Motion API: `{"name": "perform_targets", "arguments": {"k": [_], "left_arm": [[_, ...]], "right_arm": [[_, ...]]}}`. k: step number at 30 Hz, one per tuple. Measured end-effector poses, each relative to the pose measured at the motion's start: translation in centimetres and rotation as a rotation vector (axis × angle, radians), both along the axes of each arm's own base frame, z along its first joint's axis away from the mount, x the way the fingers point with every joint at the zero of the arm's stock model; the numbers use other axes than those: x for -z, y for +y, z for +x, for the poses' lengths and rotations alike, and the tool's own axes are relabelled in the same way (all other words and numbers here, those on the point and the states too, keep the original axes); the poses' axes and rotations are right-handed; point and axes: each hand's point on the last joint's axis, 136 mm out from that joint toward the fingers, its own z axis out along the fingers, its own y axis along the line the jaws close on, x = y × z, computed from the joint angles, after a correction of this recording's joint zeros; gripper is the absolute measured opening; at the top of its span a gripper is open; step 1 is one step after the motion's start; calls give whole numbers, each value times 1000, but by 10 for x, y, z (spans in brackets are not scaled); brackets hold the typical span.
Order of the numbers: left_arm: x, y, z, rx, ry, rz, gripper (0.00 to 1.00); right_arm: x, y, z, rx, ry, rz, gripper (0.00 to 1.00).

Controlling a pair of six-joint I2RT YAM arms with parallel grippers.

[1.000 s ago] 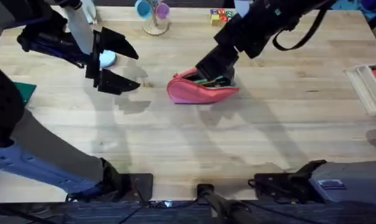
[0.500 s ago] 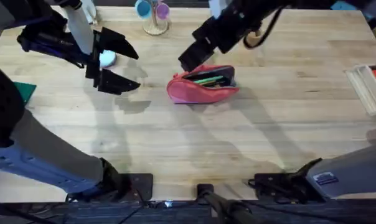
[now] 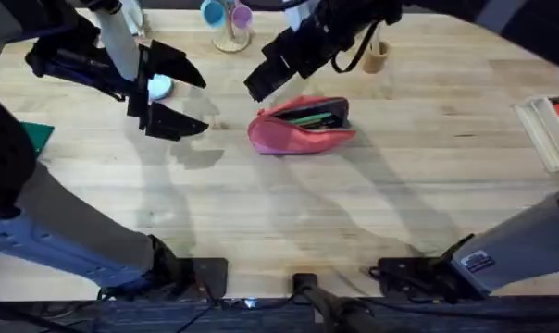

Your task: Unzip the bag, pick up the pens from the table one at a time and place them inside, then zip the bag closed.

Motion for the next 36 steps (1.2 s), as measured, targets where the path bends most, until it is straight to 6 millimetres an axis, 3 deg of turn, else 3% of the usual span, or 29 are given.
{"name": "perform_targets", "arguments": {"k": [13,27,30,32,36], "left_arm": [[0,0,0,0,0,0,994],[0,0,0,2,-1,3,993],[0,0,0,2,-1,3,993],[0,0,0,3,-1,3,993],[0,0,0,3,-1,3,994]], "right_arm": [[54,12,-1,70,154,-50,995],[77,34,-12,43,194,-69,993],[86,34,-13,49,213,-81,944],[88,34,-13,56,220,-84,688],[87,34,-13,58,220,-81,521]]}}
